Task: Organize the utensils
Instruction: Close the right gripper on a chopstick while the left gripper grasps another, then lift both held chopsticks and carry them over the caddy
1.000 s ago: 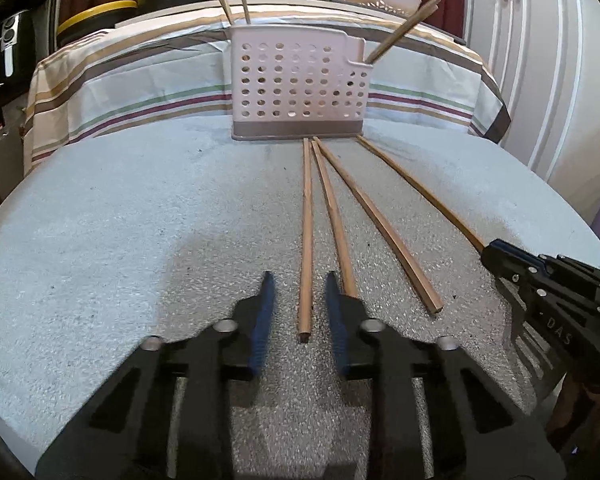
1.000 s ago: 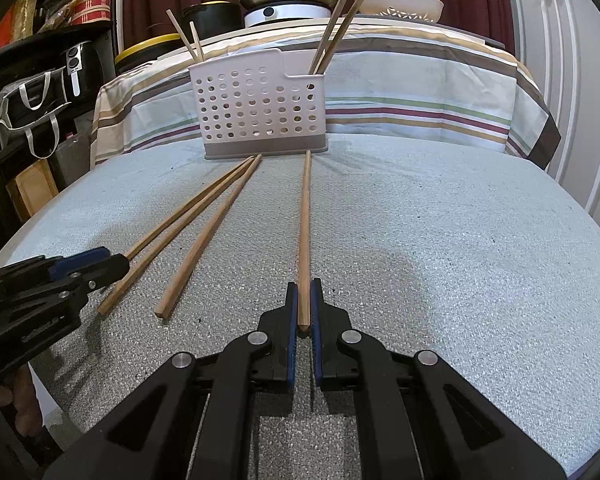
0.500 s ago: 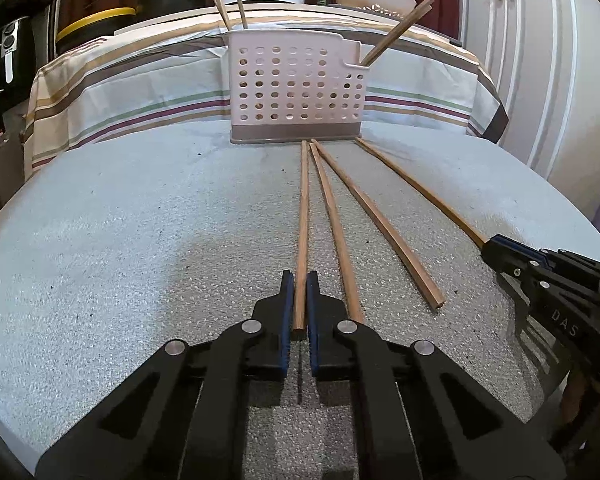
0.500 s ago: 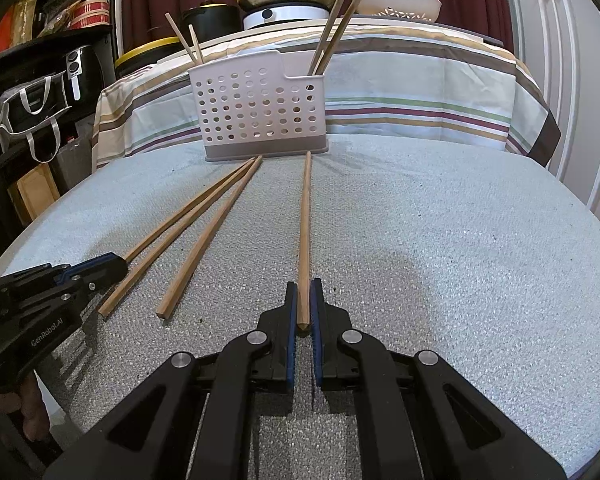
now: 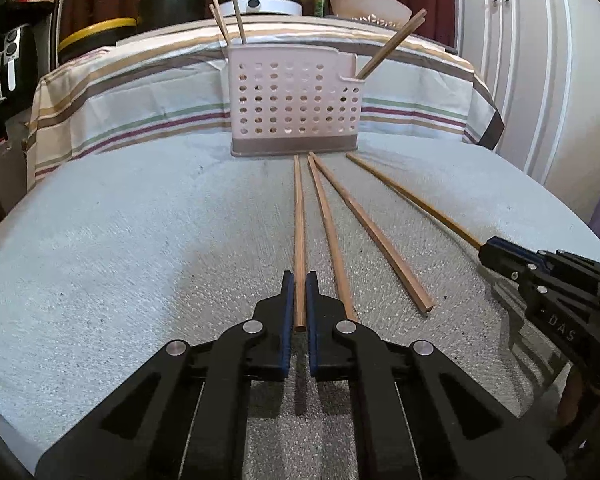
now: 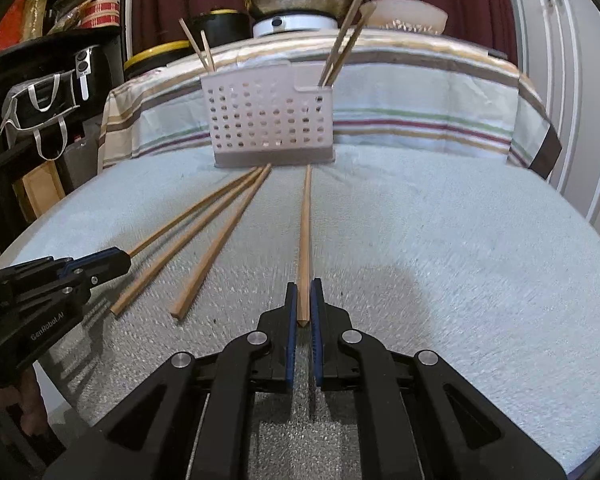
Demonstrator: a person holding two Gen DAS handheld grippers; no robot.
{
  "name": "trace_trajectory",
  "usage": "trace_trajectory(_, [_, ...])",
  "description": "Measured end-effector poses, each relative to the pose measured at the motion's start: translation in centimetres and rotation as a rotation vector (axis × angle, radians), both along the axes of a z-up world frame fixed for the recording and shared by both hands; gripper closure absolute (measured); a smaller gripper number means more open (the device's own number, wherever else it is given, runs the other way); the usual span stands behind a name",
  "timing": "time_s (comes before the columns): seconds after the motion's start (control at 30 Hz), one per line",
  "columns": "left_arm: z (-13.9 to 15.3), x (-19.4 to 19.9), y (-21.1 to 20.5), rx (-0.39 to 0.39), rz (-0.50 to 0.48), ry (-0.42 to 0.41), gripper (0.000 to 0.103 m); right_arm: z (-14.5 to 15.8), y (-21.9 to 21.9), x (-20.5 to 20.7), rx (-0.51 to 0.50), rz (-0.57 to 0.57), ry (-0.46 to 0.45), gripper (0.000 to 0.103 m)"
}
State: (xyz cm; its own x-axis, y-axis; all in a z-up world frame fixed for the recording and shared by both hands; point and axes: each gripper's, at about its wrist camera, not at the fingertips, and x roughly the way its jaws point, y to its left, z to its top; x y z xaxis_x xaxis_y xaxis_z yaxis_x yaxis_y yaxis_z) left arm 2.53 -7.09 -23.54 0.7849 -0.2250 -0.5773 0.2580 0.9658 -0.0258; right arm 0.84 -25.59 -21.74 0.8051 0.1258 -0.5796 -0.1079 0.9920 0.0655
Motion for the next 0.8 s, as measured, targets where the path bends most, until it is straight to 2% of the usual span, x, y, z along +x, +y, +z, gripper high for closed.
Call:
trace_trajectory(0.37, [2.8, -1.7, 0.6, 0.015, 0.012, -0.109, 0.097, 2.9, 0.1, -1.3, -0.034, -0.007, -0.100, 0.096])
trace_trajectory(0.8, [7.7, -3.2, 2.3, -0.025, 0.042, -0.215, 0.097, 7.6, 0.6, -2.9, -0.064, 0.006, -0.239, 0.096])
